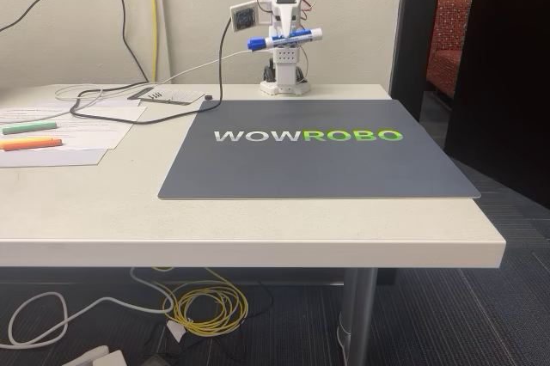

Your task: Pick up the blue marker.

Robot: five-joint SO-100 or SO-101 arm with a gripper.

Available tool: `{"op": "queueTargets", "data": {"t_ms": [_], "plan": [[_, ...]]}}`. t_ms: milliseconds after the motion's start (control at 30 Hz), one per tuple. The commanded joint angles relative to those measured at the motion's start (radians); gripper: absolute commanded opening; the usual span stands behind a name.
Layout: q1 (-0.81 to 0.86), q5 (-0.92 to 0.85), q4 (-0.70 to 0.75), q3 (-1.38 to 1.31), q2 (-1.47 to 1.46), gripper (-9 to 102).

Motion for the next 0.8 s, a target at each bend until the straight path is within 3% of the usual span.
{"op": "queueTargets", "data": {"t_ms": [0, 767], "plan": [[0.012, -0.008, -0.038, -0.005, 0.017, 0], [0.028, -0.041, -0.089, -0.003, 0.011, 0]]}}
